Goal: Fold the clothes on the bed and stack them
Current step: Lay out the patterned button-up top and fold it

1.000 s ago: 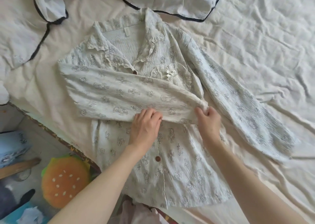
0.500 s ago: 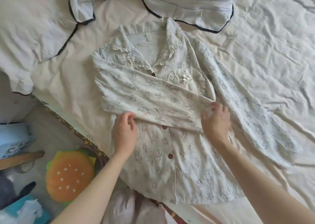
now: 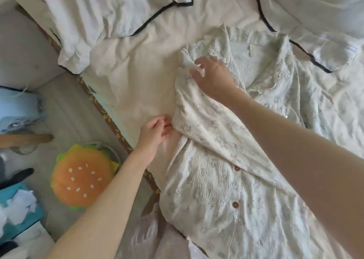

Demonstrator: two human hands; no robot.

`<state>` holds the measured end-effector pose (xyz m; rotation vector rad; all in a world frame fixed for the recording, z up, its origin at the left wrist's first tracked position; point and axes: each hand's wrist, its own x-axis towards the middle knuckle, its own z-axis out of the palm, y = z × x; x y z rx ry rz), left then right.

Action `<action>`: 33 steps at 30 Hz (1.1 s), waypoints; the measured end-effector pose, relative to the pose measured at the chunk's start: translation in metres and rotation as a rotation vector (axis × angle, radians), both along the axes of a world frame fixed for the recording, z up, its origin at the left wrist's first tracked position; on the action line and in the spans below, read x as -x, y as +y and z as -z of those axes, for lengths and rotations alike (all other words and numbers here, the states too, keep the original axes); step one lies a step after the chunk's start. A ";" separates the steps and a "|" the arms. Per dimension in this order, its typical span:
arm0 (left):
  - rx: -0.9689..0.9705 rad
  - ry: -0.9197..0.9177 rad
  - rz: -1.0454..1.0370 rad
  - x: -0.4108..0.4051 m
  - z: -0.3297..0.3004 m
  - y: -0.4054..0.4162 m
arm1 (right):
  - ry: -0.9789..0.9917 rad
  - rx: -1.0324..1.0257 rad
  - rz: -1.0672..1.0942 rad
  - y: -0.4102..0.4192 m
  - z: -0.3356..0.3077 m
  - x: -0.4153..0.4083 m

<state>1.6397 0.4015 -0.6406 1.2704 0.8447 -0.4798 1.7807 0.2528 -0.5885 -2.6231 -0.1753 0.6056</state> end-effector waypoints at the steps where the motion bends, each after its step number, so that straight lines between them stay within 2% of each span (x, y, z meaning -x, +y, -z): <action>1: 0.023 0.001 0.080 -0.004 0.003 0.000 | 0.010 0.027 0.005 0.009 0.004 -0.013; 3: 0.060 0.005 0.211 -0.010 0.006 -0.001 | 0.065 0.080 0.047 0.025 0.014 -0.033; 5: 0.099 0.019 0.249 -0.016 0.010 -0.002 | 0.120 0.103 0.085 0.036 0.027 -0.048; 8: 0.070 0.009 0.310 -0.019 0.014 0.000 | 0.142 0.020 0.166 0.044 0.037 -0.064; 13: 0.055 -0.038 0.169 -0.020 0.009 0.022 | 0.157 -0.126 0.318 0.050 0.037 -0.076; 18: -0.293 -0.232 0.303 -0.029 0.008 0.038 | 0.174 -0.183 0.393 0.065 0.039 -0.090; 20: -0.322 -0.192 0.337 -0.029 0.011 0.039 | 0.195 -0.183 0.419 0.065 0.043 -0.091; 23: -0.191 -0.104 0.341 -0.022 0.014 0.040 | 0.205 -0.180 0.360 0.048 0.044 -0.082; 25: -0.166 -0.123 0.330 -0.020 0.012 0.040 | 0.260 -0.169 0.281 0.032 0.040 -0.076; 28: -0.276 -0.155 0.328 -0.019 0.013 0.040 | 0.373 -0.114 0.196 0.015 0.032 -0.071; 33: -0.424 -0.046 0.319 -0.025 0.009 0.036 | 0.334 -0.210 0.344 0.000 0.028 -0.066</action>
